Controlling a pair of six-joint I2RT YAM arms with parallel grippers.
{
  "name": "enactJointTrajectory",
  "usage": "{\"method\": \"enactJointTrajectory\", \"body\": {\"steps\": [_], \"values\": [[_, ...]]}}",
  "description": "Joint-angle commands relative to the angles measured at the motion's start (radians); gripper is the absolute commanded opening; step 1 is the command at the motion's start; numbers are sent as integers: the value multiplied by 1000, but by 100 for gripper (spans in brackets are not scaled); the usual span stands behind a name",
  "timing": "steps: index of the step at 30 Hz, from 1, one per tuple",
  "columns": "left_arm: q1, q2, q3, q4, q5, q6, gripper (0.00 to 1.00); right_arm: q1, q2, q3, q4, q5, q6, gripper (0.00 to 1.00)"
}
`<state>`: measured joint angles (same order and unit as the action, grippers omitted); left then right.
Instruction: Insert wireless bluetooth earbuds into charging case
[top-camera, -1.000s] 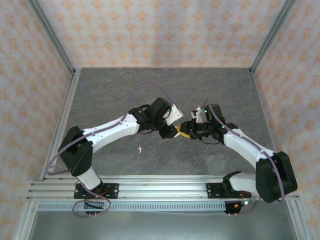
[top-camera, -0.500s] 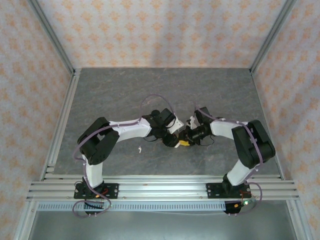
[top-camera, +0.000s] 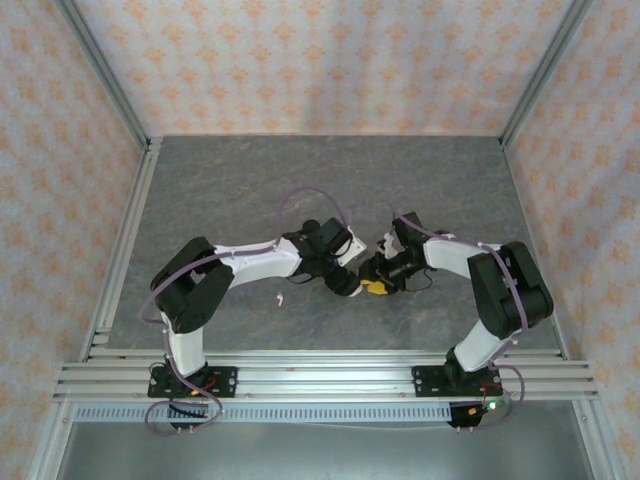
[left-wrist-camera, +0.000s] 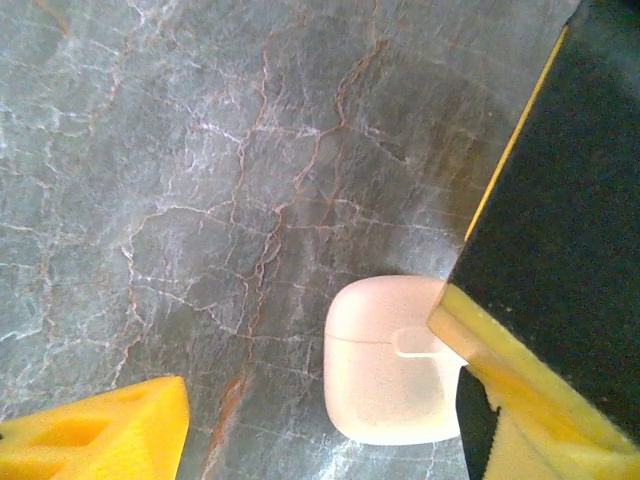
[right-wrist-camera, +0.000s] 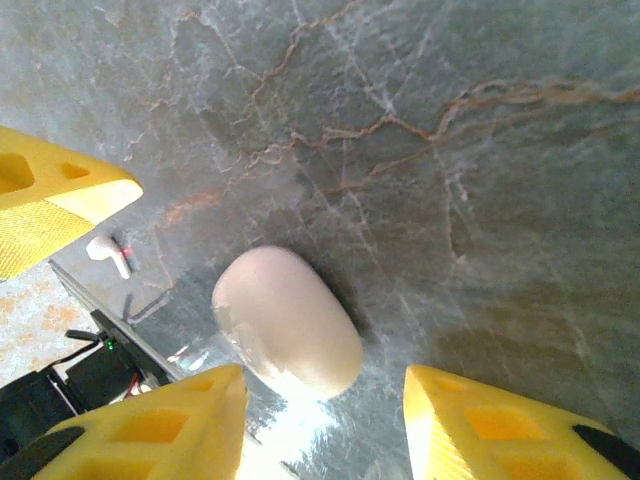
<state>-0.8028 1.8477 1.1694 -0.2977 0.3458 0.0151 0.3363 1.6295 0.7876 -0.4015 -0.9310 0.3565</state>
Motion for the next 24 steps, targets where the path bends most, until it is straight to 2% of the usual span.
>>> {"method": "enactJointTrajectory", "body": {"steps": [1,8,17,24], "values": [[-15,-85,3,77,-40,-28,70,-9,-55,4,-65,-13,-25,46],[-36,-123,-24,62,-17,32,70,-46,-124,-7,-98,7,-39,46],[-80,-27,-16,29,-45,41,71,-62,-164,-22,-138,77,-37,46],[-85,-12,-46,47,-58,30,72,-81,-206,-41,-164,156,-17,47]]}}
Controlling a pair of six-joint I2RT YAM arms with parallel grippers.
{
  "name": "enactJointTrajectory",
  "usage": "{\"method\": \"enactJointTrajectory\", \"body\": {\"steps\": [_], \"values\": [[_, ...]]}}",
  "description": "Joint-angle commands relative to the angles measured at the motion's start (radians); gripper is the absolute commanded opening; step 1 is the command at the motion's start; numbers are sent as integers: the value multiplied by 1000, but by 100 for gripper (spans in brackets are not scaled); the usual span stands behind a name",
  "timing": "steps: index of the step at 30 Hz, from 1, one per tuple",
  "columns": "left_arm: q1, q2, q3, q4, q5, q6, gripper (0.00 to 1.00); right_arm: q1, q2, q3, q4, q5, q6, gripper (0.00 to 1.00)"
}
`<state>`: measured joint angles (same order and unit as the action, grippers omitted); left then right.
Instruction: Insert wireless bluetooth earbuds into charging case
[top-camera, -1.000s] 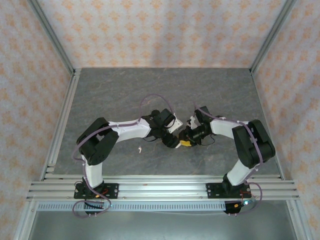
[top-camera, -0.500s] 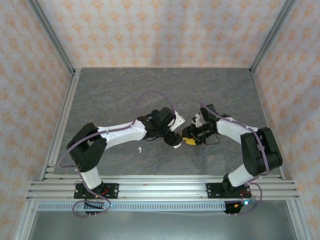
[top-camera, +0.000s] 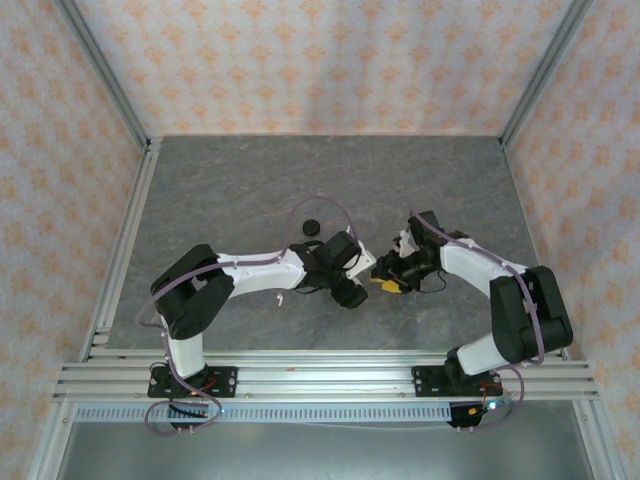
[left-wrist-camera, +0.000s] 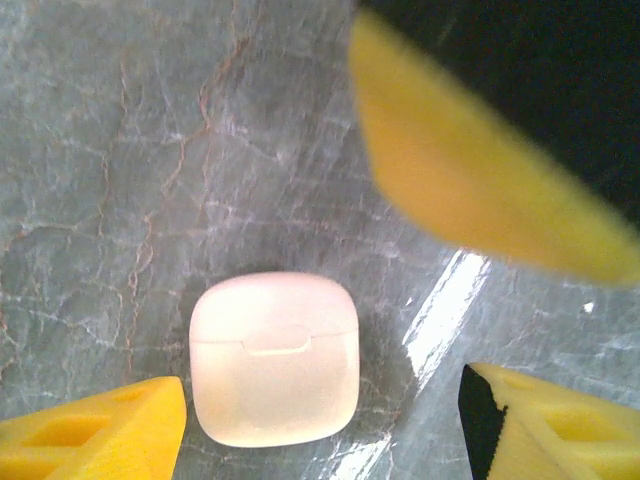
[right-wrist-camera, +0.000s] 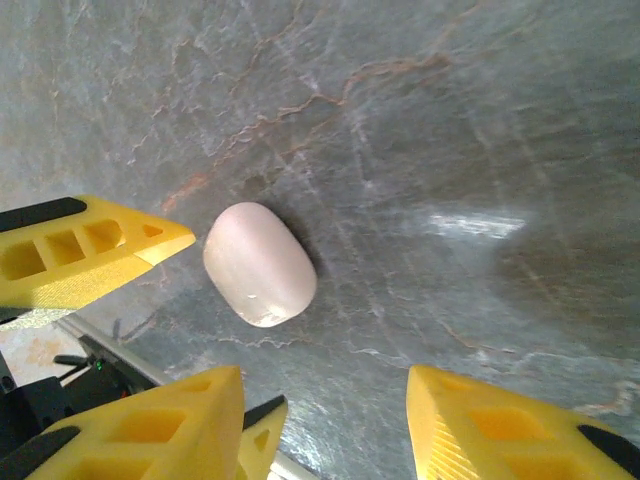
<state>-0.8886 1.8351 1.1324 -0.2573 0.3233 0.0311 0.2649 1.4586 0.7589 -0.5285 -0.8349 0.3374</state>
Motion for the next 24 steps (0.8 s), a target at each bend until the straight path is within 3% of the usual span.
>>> {"method": "enactJointTrajectory", "body": {"steps": [1,11,19,24], "values": [[0,6,-6,6,-39,16,72,-16,-40,-14,-38,67,5,47],[2,69,19,6,-46,39,71,-21,-67,-27,-30,90,34,47],[14,114,18,25,-3,59,53,-22,-82,-40,-11,87,47,47],[22,81,-3,47,15,64,49,-23,-90,-51,39,35,61,48]]}}
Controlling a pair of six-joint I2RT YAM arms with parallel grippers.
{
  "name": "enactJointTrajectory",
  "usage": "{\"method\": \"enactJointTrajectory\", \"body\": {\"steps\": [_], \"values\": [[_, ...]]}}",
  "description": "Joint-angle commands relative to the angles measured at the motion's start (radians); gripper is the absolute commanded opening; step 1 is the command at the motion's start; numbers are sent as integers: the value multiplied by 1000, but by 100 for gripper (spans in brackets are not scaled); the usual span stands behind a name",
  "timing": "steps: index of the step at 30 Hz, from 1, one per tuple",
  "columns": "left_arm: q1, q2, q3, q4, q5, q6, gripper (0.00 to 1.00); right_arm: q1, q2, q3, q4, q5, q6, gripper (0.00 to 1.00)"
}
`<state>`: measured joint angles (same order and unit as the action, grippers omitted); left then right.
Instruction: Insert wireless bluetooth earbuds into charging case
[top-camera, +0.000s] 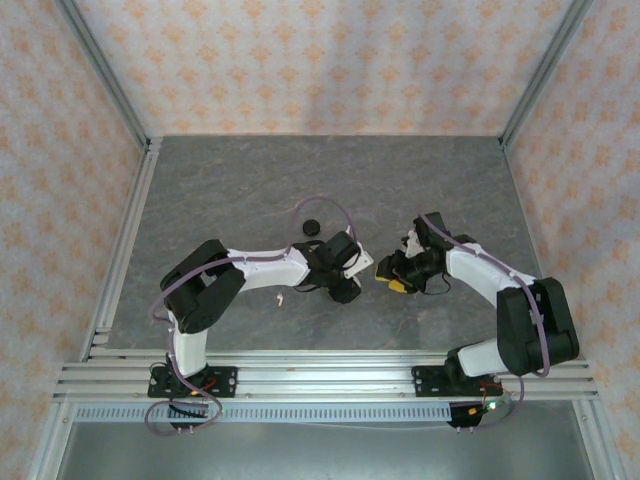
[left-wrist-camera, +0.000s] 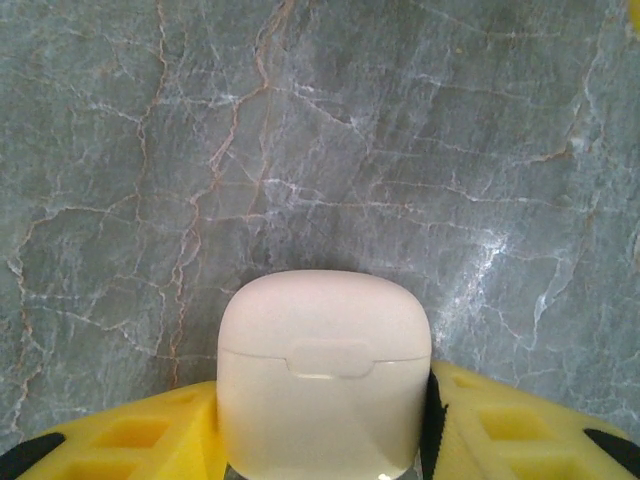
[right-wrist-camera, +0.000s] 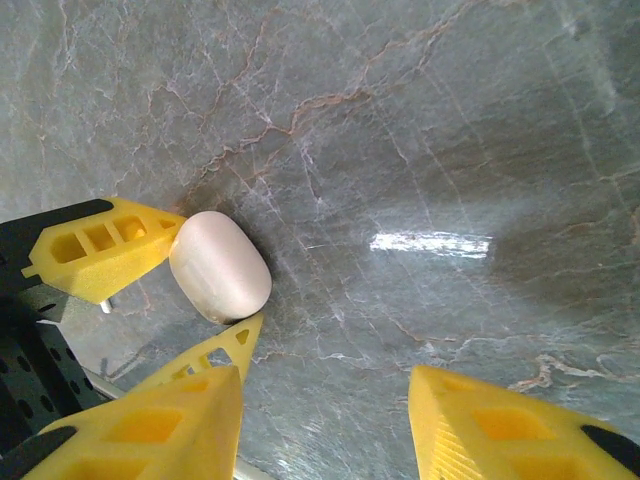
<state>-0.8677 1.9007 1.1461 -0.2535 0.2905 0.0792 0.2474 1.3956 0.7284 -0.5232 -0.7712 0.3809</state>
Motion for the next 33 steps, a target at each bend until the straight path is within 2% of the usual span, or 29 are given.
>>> {"method": "enactJointTrajectory", "body": {"steps": [1,9,17,28,33], "values": [[3,-16,-25,50,51,16,47,-5,-32,-25,50,-43,26,48],[14,-143,-16,11,68,17,45,-28,-84,-75,260,-216,187,51],[21,-264,8,-28,82,20,45,-28,-207,-31,279,-326,261,58],[24,-322,76,-43,127,5,45,-1,-273,15,273,-387,273,61],[25,-344,88,-36,125,0,46,13,-266,21,268,-375,269,58]]}}
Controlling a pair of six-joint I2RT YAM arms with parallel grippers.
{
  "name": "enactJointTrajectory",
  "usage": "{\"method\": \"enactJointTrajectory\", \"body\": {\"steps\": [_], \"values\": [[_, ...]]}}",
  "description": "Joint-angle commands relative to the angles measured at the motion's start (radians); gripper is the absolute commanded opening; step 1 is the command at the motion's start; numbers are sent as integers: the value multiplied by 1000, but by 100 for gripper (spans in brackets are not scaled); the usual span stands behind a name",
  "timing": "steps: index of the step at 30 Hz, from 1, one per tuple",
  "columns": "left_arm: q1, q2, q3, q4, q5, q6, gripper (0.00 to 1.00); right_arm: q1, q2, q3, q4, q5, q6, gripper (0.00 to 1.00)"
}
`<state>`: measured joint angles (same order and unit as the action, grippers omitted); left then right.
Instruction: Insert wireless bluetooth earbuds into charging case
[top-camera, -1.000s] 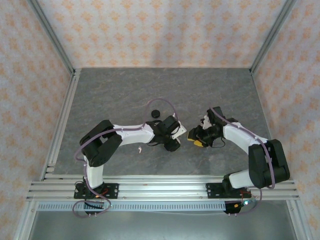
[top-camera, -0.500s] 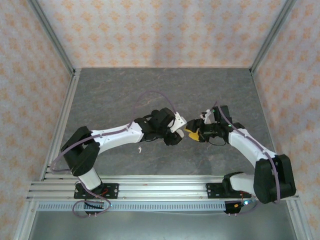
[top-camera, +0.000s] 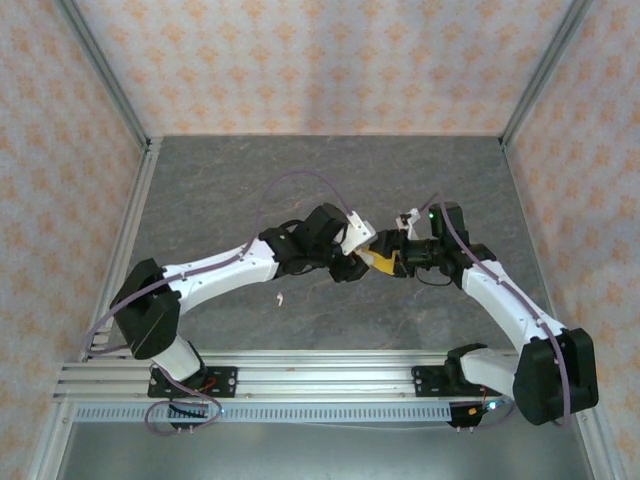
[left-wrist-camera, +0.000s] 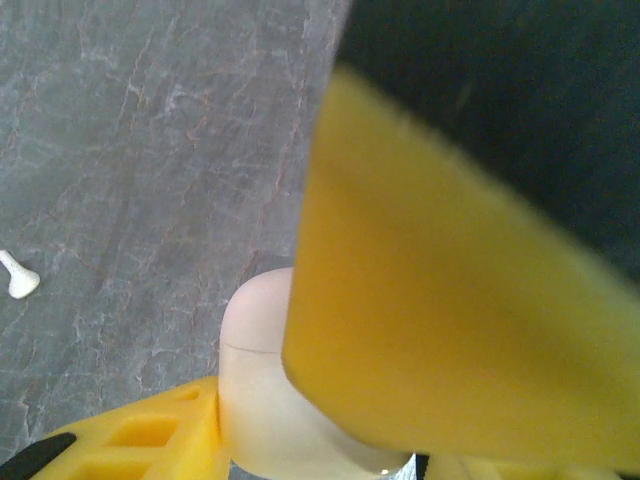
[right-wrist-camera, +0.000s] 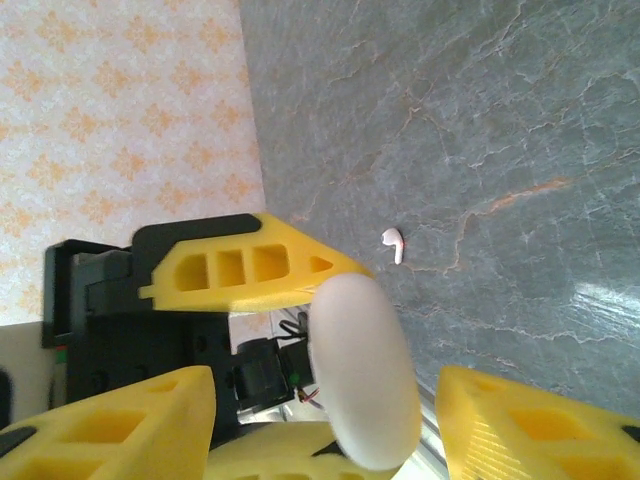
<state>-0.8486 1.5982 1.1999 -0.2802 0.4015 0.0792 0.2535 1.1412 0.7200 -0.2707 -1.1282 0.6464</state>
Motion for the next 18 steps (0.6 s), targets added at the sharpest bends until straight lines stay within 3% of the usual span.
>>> {"method": "enactJointTrajectory", "body": {"steps": [1,8,12,16,18], "values": [[5,-45,35,-8,13,-2,46,10,-9,30,15,-18,4,56],[6,-81,36,-11,2,-6,46,31,-14,60,14,-31,6,43],[5,-101,44,-29,-12,1,48,47,-17,99,14,-29,4,23],[6,-128,59,-54,-29,5,52,55,-23,144,1,-17,-15,11],[6,-152,64,-69,-68,4,59,56,-30,177,-23,-6,-45,8]]}}
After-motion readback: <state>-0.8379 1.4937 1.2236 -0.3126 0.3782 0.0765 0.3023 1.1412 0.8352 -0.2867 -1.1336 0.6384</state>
